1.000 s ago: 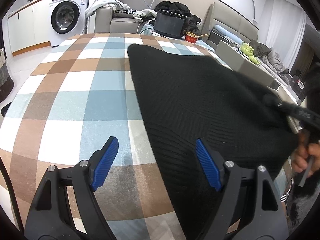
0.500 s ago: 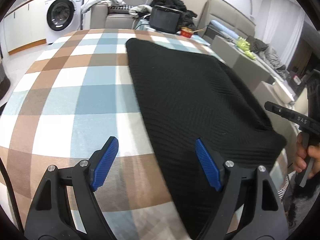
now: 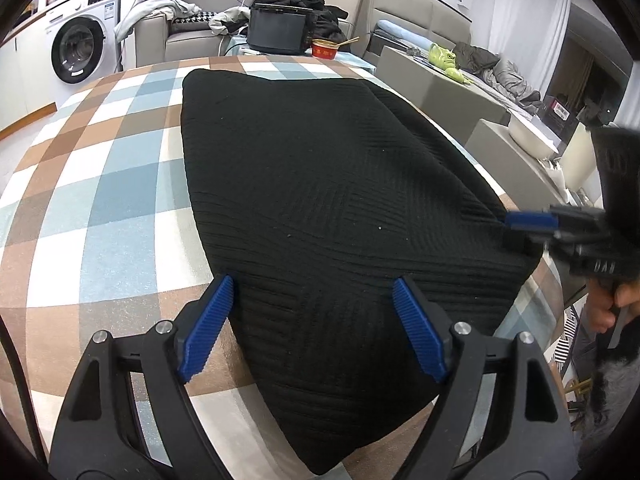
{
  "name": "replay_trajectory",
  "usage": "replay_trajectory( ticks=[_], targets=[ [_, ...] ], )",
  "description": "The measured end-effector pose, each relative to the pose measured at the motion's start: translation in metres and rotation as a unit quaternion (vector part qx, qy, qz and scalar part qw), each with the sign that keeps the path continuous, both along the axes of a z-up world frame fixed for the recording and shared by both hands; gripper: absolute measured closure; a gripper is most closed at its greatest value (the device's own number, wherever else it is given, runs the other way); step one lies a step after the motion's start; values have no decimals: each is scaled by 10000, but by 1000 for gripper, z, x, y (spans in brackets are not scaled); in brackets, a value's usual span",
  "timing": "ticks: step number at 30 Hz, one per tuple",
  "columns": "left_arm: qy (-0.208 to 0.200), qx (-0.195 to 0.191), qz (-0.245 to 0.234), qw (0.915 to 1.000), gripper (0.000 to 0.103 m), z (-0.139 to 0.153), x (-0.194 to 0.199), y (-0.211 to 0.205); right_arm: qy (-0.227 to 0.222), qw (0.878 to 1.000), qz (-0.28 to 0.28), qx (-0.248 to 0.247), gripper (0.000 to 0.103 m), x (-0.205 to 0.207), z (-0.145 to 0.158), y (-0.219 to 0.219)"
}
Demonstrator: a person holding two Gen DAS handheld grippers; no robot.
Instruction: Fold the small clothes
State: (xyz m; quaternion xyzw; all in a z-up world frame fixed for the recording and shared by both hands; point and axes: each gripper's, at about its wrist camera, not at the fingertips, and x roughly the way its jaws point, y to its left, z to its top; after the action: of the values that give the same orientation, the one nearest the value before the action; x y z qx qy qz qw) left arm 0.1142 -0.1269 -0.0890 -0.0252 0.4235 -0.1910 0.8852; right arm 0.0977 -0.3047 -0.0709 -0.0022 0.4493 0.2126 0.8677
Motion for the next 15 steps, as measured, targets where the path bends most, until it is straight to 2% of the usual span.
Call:
replay_trajectory(
  ticks=[5, 9, 10, 12, 13, 15],
  targets=[
    [-37, 355, -107, 9993, 21, -4, -3, -7, 11, 9990, -31, 453, 62, 47, 4, 11],
    [80, 347, -152, 9992, 19, -6, -1, -4, 516, 9949, -119, 853, 63, 96, -14, 20],
    [116, 325, -159, 9993, 18, -7, 0, -3, 651, 9943, -153, 832, 78, 105, -19, 21],
    [192, 233, -141, 9994, 18, -8, 1, 1, 743, 9936, -162, 834, 93, 114, -19, 22],
    [212, 189, -139, 9995, 18, -8, 2, 3, 595, 9952, -93, 771, 94, 112, -12, 24],
    [239, 87, -152, 9996, 18, -7, 2, 6, -2, 9982, -18, 592, 95, 99, 14, 27]
  ],
)
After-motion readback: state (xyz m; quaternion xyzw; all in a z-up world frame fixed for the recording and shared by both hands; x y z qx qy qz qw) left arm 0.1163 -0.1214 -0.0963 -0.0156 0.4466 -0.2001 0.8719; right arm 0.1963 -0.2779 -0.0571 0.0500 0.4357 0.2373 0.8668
